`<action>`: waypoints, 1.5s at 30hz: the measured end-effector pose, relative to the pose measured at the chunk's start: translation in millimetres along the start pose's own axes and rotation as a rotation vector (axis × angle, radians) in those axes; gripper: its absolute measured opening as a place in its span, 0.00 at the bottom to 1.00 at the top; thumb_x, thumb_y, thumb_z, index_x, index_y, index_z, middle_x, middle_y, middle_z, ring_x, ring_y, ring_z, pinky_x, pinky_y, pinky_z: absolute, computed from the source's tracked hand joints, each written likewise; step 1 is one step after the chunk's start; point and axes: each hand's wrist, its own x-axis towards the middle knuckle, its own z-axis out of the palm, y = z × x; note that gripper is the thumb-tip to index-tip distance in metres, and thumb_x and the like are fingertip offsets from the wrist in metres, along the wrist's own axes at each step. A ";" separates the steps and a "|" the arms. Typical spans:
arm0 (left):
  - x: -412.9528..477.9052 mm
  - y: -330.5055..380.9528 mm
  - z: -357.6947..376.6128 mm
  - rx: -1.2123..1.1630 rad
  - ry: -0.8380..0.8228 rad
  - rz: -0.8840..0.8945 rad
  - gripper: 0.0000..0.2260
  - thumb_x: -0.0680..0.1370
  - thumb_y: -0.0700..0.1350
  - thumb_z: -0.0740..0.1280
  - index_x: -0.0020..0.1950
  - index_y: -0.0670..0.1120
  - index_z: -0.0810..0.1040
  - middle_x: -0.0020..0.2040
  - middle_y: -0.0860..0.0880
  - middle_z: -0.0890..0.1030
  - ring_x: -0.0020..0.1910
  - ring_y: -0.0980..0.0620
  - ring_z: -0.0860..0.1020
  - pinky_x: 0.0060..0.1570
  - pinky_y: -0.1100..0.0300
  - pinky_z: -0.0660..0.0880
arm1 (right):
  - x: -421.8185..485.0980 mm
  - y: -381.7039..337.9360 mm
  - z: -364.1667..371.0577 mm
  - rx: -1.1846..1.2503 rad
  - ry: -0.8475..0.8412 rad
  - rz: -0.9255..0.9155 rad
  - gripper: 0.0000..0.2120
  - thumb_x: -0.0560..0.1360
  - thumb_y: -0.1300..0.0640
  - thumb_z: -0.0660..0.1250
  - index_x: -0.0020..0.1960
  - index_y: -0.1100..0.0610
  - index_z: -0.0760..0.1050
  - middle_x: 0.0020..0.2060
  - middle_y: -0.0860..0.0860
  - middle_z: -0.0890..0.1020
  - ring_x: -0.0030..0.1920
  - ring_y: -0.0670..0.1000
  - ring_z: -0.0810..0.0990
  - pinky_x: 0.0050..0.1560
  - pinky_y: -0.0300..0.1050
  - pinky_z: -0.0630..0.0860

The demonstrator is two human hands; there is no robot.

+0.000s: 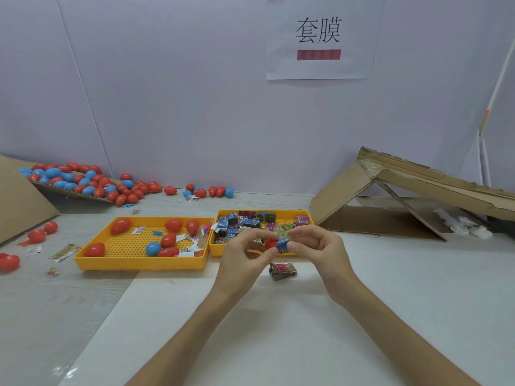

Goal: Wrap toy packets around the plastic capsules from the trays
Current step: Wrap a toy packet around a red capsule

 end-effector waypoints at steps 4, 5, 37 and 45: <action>0.5 -0.3 0.2 -0.012 0.006 -0.033 0.10 0.76 0.41 0.75 0.49 0.56 0.84 0.51 0.54 0.84 0.46 0.53 0.84 0.43 0.62 0.81 | -0.1 1.1 1.3 -0.110 0.002 -0.066 0.10 0.72 0.69 0.74 0.47 0.55 0.84 0.44 0.52 0.88 0.47 0.50 0.87 0.45 0.37 0.80; 0.4 -0.2 0.3 -0.021 0.008 -0.041 0.09 0.76 0.41 0.75 0.49 0.56 0.84 0.51 0.54 0.84 0.45 0.53 0.84 0.43 0.63 0.80 | -0.1 1.6 1.5 -0.134 -0.005 -0.085 0.11 0.72 0.69 0.74 0.47 0.55 0.84 0.43 0.51 0.87 0.47 0.51 0.87 0.45 0.38 0.80; 0.4 11.2 -10.0 -0.714 -0.136 -0.483 0.17 0.76 0.36 0.71 0.65 0.37 0.77 0.60 0.32 0.81 0.58 0.36 0.82 0.57 0.51 0.81 | -5.5 3.9 4.8 -0.415 -0.037 -0.322 0.24 0.68 0.64 0.79 0.59 0.46 0.79 0.47 0.42 0.85 0.50 0.48 0.84 0.47 0.41 0.82; -0.8 13.0 -10.0 -0.746 -0.290 -0.528 0.19 0.78 0.45 0.71 0.67 0.41 0.77 0.63 0.37 0.81 0.60 0.39 0.81 0.61 0.49 0.79 | -6.8 7.3 6.8 -0.502 -0.062 -0.400 0.23 0.68 0.65 0.78 0.59 0.49 0.79 0.46 0.42 0.83 0.48 0.48 0.82 0.46 0.32 0.76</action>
